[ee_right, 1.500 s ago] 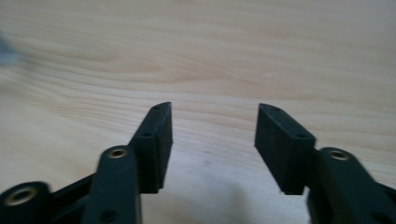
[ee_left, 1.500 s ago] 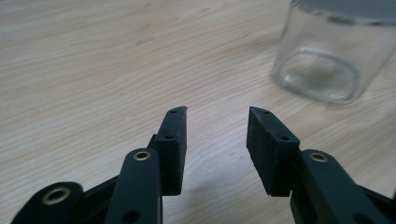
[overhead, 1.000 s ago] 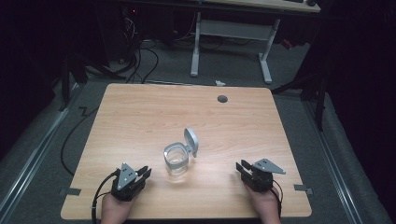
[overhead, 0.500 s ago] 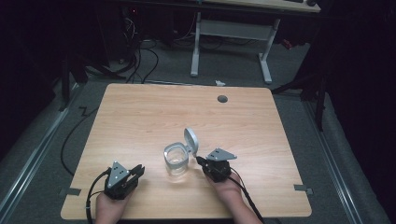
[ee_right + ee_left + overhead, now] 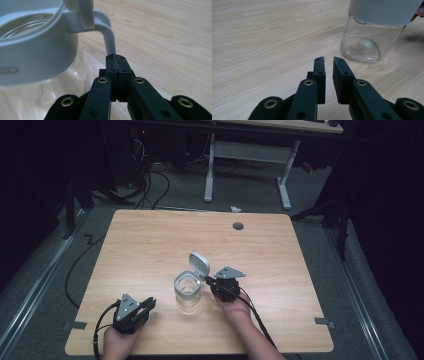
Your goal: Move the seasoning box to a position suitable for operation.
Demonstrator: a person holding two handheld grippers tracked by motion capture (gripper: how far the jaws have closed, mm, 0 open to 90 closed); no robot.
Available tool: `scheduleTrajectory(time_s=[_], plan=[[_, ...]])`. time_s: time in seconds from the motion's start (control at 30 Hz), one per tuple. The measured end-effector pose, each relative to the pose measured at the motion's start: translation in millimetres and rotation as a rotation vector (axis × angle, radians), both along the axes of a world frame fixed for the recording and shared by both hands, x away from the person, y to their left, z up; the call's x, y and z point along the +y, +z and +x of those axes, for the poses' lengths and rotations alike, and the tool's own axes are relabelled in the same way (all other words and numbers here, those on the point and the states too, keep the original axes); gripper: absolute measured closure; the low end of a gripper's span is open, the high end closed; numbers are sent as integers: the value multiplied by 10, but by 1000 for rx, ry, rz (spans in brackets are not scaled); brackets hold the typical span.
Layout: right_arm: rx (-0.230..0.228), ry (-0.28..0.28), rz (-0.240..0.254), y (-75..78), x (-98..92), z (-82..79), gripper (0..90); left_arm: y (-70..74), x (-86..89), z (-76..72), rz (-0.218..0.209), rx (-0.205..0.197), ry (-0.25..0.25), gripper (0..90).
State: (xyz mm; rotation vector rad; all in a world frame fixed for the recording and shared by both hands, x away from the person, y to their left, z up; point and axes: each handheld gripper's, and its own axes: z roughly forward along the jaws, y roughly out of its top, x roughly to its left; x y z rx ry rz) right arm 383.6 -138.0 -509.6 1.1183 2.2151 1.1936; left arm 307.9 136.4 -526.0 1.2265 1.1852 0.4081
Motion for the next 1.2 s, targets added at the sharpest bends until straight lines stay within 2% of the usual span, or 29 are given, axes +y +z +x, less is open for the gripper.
scheduleTrajectory(time_s=[0.07, 0.2, 0.27, 0.3, 0.37, 0.4, 0.43, 0.47, 0.53, 0.6, 0.63, 0.73, 0.77, 0.83, 0.9, 1.03, 1.2], plan=[[0, 2, -3, -2, 15, 22, 900, 1, 1, 0, 2, 0, 3, 829], [-10, 10, 3, 24, -27, -41, 900, 6, 13, -2, 8, -2, 9, 859], [-23, 3, -6, 35, -181, -184, 900, -1, 30, 12, 0, 10, 20, 866], [-23, 3, -6, 35, -181, -184, 900, -1, 30, 12, 0, 10, 20, 873], [-34, -30, -37, 5, -406, -369, 900, -7, 31, 21, -1, 26, 27, 884], [-34, -30, -37, 5, -406, -369, 900, -7, 31, 21, -1, 26, 27, 891], [-37, -45, -50, -10, -486, -434, 900, -5, 29, 26, -3, 29, 28, 891], [-25, -76, -44, -35, -656, -552, 900, 5, 22, 41, -6, 31, 29, 900], [-21, -89, -16, -52, -835, -656, 900, 19, 13, 73, -22, 42, 21, 900], [-26, -123, -16, -60, -1000, -732, 900, 19, -6, 102, -23, 50, 27, 900], [-27, -128, -8, -46, -1065, -748, 900, 1, -57, 169, -1, 57, 40, 900], [-43, -131, 8, 3, -1166, -756, 900, -18, -107, 245, 8, 66, 55, 900], [-33, -130, 30, -8, -1213, -739, 900, -19, -162, 316, 18, 60, 70, 900], [-24, -132, 33, -27, -1217, -737, 900, -13, -191, 347, 23, 55, 74, 900], [-4, -145, 21, -96, -1218, -720, 900, 14, -302, 430, 29, 45, 83, 900], [-3, -162, 9, -114, -1216, -698, 900, -17, -441, 511, 25, 54, 69, 900], [19, -185, 19, -128, -1257, -662, 900, -56, -531, 512, 7, 71, 35, 900]])
